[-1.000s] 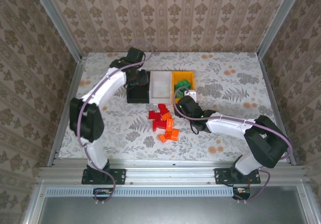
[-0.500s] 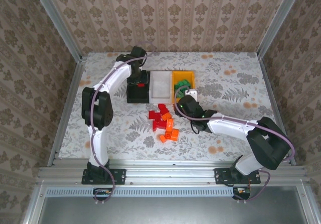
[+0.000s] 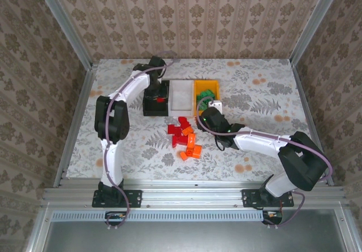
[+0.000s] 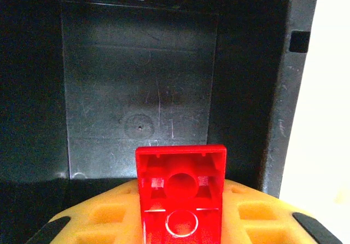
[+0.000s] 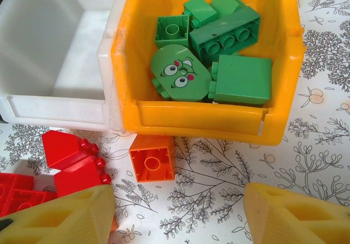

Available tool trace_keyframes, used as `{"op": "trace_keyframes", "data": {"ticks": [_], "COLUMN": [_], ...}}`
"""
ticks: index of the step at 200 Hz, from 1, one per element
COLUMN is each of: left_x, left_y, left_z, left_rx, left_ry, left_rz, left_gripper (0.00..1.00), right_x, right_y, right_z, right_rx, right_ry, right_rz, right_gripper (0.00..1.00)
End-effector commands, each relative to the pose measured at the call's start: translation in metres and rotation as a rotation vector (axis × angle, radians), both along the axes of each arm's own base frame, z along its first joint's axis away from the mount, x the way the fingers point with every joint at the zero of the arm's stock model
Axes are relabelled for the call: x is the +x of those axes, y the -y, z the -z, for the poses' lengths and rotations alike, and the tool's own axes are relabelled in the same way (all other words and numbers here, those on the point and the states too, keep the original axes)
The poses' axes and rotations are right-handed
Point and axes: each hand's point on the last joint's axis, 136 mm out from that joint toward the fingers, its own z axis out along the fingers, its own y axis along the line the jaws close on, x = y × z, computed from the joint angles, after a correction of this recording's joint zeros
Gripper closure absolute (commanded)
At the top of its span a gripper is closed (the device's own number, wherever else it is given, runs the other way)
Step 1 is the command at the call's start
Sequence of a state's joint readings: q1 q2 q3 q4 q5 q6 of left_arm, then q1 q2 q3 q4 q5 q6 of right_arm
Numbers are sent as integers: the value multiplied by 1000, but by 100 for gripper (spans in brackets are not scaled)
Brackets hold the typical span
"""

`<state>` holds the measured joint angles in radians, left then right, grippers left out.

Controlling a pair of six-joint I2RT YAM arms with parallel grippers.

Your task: Sort the legos into containers by color

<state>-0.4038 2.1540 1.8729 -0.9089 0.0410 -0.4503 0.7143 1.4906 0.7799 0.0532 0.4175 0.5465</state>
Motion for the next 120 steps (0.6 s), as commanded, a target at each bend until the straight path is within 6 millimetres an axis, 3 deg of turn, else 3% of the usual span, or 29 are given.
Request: {"op": "trace_keyframes", "data": {"ticks": [1,16,51,74,120], "left_x": [-3,-3,-9,-18,-35], "left_y": [1,2,10,8,9], "left_z": [-12,-23,-48,-63,-121], "left_rx": [-37,-56,-122,-141,-254], "left_ry": [6,24,43,43,127], "left_rz": [-5,-2,20,31,70], "left_gripper": [64,52,38,37,32], "right_x": [0,0,-6,-17,-54], "right_y": [5,2,-18,-28,-48], "right_z": [-12,-12,0,5,16], "right_rx": [-11,-4,21,-24,-11], "right_ry": [31,27,-16,-61,-153], "right_rz": [11,1,-41,-24,-47], "right_gripper": [35,35,34,30,22]}}
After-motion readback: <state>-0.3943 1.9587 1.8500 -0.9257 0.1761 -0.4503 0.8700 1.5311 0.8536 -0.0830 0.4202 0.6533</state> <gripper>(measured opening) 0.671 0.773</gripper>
